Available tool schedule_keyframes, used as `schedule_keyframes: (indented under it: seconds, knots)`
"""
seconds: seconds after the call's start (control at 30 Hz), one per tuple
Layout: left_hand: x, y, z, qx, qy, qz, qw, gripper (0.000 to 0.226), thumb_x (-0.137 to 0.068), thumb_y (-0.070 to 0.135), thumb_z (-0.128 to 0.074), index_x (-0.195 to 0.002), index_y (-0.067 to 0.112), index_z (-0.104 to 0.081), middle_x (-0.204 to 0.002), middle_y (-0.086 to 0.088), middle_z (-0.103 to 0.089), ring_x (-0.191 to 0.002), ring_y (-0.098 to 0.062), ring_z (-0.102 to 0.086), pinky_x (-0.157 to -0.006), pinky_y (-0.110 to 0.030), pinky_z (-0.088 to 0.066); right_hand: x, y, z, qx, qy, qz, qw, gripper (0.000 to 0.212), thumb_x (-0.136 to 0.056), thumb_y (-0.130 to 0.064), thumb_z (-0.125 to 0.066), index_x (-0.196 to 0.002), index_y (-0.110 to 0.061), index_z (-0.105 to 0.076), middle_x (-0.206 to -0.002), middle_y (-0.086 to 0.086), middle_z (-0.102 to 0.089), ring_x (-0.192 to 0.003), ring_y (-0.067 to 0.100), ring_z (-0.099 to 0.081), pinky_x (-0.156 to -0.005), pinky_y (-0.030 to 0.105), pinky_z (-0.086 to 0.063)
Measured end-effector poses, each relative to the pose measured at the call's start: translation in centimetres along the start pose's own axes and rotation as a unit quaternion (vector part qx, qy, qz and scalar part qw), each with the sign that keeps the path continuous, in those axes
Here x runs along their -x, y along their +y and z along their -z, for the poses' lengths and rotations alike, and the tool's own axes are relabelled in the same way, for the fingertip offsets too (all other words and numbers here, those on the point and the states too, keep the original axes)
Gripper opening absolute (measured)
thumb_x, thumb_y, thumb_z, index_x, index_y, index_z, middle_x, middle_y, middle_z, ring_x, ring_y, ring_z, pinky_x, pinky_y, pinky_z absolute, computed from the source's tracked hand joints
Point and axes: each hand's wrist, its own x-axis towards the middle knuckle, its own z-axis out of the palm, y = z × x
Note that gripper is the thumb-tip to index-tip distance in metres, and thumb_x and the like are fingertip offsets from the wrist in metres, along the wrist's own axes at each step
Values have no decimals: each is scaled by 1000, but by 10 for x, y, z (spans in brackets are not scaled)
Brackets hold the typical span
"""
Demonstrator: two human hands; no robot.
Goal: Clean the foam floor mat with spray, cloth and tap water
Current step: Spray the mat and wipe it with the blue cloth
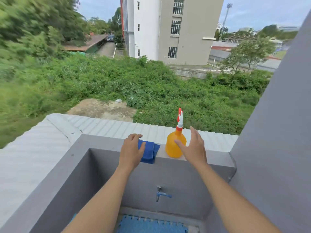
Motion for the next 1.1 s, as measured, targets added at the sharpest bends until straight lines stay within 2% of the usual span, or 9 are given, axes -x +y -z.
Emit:
schedule_keyframes:
  seconds: [0.27, 0.43, 0.53, 0.67, 0.77, 0.87, 0.93, 1.0, 1.1]
  knots:
    - [-54, -52, -59, -31, -46, 46, 997, 41, -97, 30, -54, -133, 11, -54, -135, -6, -53, -124, -26, -48, -100, -38, -43, -72, 12, -55, -85, 2, -75, 994, 91, -82, -51, -70, -152, -16, -25, -155, 5, -36, -140, 29, -33, -110, 45, -34]
    - [-75, -97, -102, -13, -100, 178, 979, 46, -99, 38, -49, -137, 12, -47, -137, -13, -44, -128, -31, -40, -99, -44, -45, -97, 28, -86, -144, 39, -69, 986, 52, -91, -36, -65, -134, -18, -43, -114, -2, -58, -106, 23, -55, -82, 29, -36]
    - [-82, -118, -126, -70, -164, 256, 950, 56, -98, 44, -48, -139, 7, -39, -139, -19, -39, -128, -35, -38, -98, -42, -41, -105, 41, -102, -98, 81, -48, 991, 40, -98, -30, -54, -134, -17, -42, -114, 8, -66, -101, 33, -60, -73, 33, -38]
    - [-90, -126, -136, -104, -119, 292, 943, 56, -94, 41, -58, -134, 6, -39, -135, -19, -42, -126, -34, -40, -95, -42, -44, -114, 37, -98, -58, 74, -12, 995, 42, -97, -28, -53, -134, -14, -37, -110, 9, -66, -95, 34, -60, -72, 38, -43]
    - [-92, -125, -138, -1, -95, 353, 931, 49, -90, 22, -65, -127, 3, -39, -125, -18, -54, -114, -36, -55, -91, -43, -49, -112, 31, -93, -65, 64, -45, 995, 37, -90, -26, -61, -118, -16, -39, -87, -3, -57, -85, 29, -55, -68, 33, -38]
    - [-89, -112, -127, 205, -139, 428, 869, 22, -88, 9, -53, -110, 7, -53, -107, -11, -61, -99, -29, -58, -87, -37, -49, -101, 15, -91, -85, 83, -110, 987, 38, -82, -26, -61, -107, -22, -33, -74, -9, -45, -80, 30, -52, -64, 32, -35]
    - [-81, -102, -116, 293, -155, 446, 831, 11, -86, 9, -49, -97, 10, -53, -112, -13, -63, -97, -27, -55, -86, -36, -49, -90, 5, -93, -111, 81, -121, 983, 44, -84, -24, -55, -125, -28, -38, -79, -5, -52, -84, 32, -55, -65, 32, -36]
    - [-71, -94, -104, 345, -156, 449, 810, 21, -88, 9, -47, -108, 9, -53, -118, -14, -58, -94, -24, -52, -73, -31, -44, -72, 0, -96, -119, 98, -86, 984, 60, -88, -24, -51, -144, -40, -34, -90, -1, -61, -82, 29, -56, -66, 32, -40]
    - [-55, -88, -81, 420, -181, 433, 777, 27, -94, 29, -53, -112, 9, -51, -114, -8, -58, -91, -17, -57, -79, -29, -45, -38, -3, -101, -123, 144, -12, 982, 54, -89, -21, -55, -142, -27, -47, -105, 3, -62, -92, 24, -57, -76, 35, -48]
